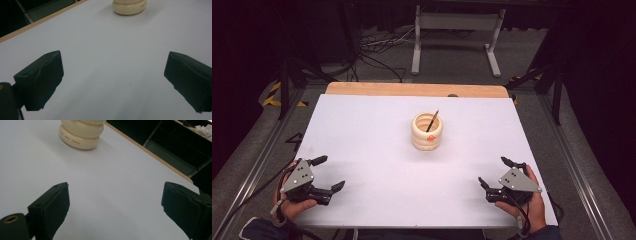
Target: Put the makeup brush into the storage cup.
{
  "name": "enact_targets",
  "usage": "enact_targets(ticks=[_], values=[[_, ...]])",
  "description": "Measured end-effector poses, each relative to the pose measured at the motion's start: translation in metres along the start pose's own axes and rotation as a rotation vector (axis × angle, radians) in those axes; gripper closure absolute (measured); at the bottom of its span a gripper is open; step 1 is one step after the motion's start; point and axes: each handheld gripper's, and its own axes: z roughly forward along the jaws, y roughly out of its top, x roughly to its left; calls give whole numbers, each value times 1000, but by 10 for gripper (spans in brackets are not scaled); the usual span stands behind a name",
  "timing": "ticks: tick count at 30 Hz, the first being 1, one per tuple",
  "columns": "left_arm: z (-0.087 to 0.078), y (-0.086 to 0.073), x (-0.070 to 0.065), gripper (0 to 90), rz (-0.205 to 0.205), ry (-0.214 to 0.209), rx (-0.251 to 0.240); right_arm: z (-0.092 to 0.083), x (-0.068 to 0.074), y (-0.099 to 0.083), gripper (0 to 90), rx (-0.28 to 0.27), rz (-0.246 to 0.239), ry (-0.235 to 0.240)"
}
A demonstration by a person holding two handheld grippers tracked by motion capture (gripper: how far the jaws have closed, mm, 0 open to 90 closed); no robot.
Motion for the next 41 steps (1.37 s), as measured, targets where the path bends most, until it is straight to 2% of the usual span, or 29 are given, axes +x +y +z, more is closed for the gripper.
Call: enact_targets(ticks=[27, 41], values=[[-1, 1, 0, 36, -12, 0, -8, 1, 0, 0, 84, 0, 13, 9], [3, 3, 2, 36, -29, 7, -3, 1, -4, -2, 84, -4, 39, 6]])
